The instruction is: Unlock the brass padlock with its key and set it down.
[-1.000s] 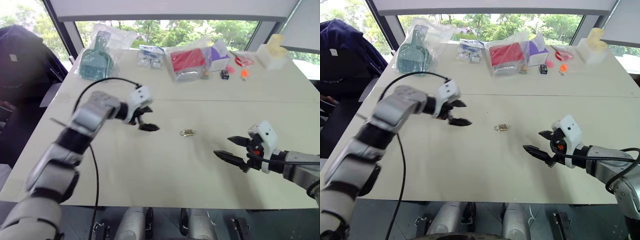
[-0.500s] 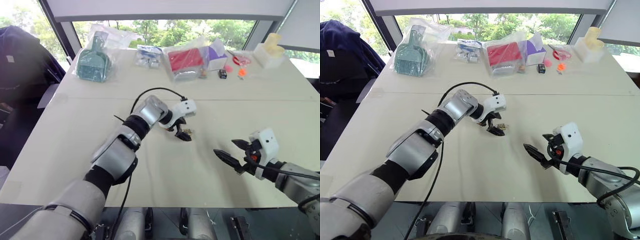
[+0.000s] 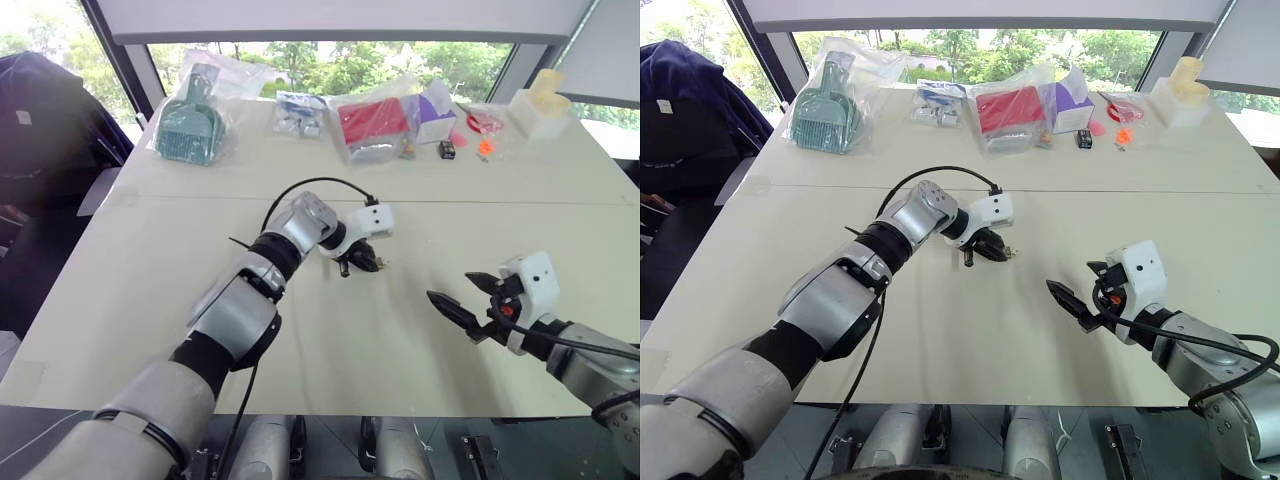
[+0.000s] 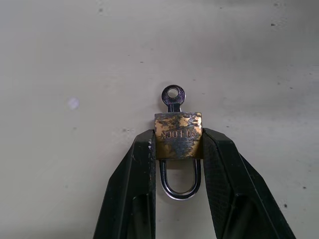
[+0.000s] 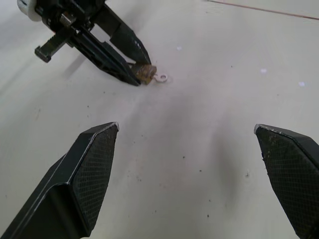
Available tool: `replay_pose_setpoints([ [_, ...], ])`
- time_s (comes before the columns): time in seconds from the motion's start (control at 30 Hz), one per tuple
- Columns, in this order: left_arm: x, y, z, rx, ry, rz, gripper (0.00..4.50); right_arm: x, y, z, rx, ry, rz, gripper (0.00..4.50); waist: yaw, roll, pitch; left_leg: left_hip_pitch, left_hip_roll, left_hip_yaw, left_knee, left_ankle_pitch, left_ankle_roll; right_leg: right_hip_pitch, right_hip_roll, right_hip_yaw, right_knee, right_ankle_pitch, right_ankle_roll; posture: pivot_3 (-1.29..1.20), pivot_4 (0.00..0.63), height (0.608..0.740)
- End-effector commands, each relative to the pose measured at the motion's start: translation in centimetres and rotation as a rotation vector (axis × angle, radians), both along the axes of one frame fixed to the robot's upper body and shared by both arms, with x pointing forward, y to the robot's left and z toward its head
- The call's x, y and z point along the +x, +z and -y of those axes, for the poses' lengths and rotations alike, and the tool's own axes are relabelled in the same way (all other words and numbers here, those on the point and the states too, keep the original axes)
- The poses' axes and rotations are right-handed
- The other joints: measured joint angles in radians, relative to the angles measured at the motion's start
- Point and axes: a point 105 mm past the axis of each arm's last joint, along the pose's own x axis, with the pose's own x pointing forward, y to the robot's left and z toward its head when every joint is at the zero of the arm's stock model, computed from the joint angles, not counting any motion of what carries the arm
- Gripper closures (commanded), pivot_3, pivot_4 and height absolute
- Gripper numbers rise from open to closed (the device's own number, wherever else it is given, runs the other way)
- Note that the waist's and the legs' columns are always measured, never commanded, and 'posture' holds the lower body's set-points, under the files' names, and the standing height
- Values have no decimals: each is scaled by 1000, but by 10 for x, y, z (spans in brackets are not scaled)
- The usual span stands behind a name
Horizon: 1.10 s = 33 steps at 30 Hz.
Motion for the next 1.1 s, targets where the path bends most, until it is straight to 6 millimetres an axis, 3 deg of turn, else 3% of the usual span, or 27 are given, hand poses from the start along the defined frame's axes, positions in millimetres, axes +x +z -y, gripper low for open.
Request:
replay_pose_setpoints([
  [0.03, -4, -2, -9, -37, -41, -8, 3788, 7, 8, -7, 43, 25, 8, 0, -2, 0, 0, 0, 0, 0, 0, 0, 0, 0, 0, 0, 0, 0, 0, 0, 150, 735],
  [0.1, -3, 16, -7, -135, -78, 59, 3788, 9, 13, -11, 86, 41, 8, 0, -3, 0, 0, 0, 0, 0, 0, 0, 0, -1, 0, 0, 1, 0, 0, 0, 150, 735],
  [0.2, -8, 76, -19, -367, -180, 269, 3788, 14, 33, -23, 235, 102, 38, 0, -8, 1, 1, -2, 1, 1, -1, 0, 0, -5, 0, 1, 2, 0, 0, 0, 150, 735],
  [0.4, -37, 119, -50, -434, -257, 512, 3788, 17, 68, -46, 406, 239, 93, 0, -3, 3, 1, -3, 0, 1, -1, 2, -3, -6, -1, 1, 3, 1, -1, 0, 150, 735],
  [0.5, -50, 127, -53, -479, -244, 548, 3788, 21, 83, -56, 475, 288, 112, 0, 1, 3, 1, -2, 0, 1, -1, 2, -2, -3, -1, 1, 3, 1, -1, 0, 150, 735],
  [0.63, -52, 131, -55, -509, -198, 587, 3788, 27, 100, -64, 570, 330, 121, 0, 0, 3, 1, -1, 0, 1, 0, 2, -2, -2, 0, 1, 2, 1, -1, 0, 150, 735],
  [0.93, -52, 136, -55, -533, -191, 609, 3788, 36, 100, -70, 600, 324, 80, 0, -2, 3, 1, -1, 0, 1, 0, 2, -2, -1, 1, 1, 3, 3, 2, 0, 150, 735],
  [1.03, -56, 137, -53, -537, -210, 616, 3788, 39, 100, -72, 620, 321, 77, 926, -2, 3, 1, -1, 0, 1, 0, 2, -2, -1, 1, 1, 3, 3, 2, 0, 150, 735],
  [1.1, -56, 136, -53, -539, -212, 611, 3788, 40, 98, -74, 622, 316, 69, 1884, -2, 3, 1, -1, 0, 1, 0, 2, -2, -1, 1, 1, 3, 3, 2, 0, 150, 735],
])
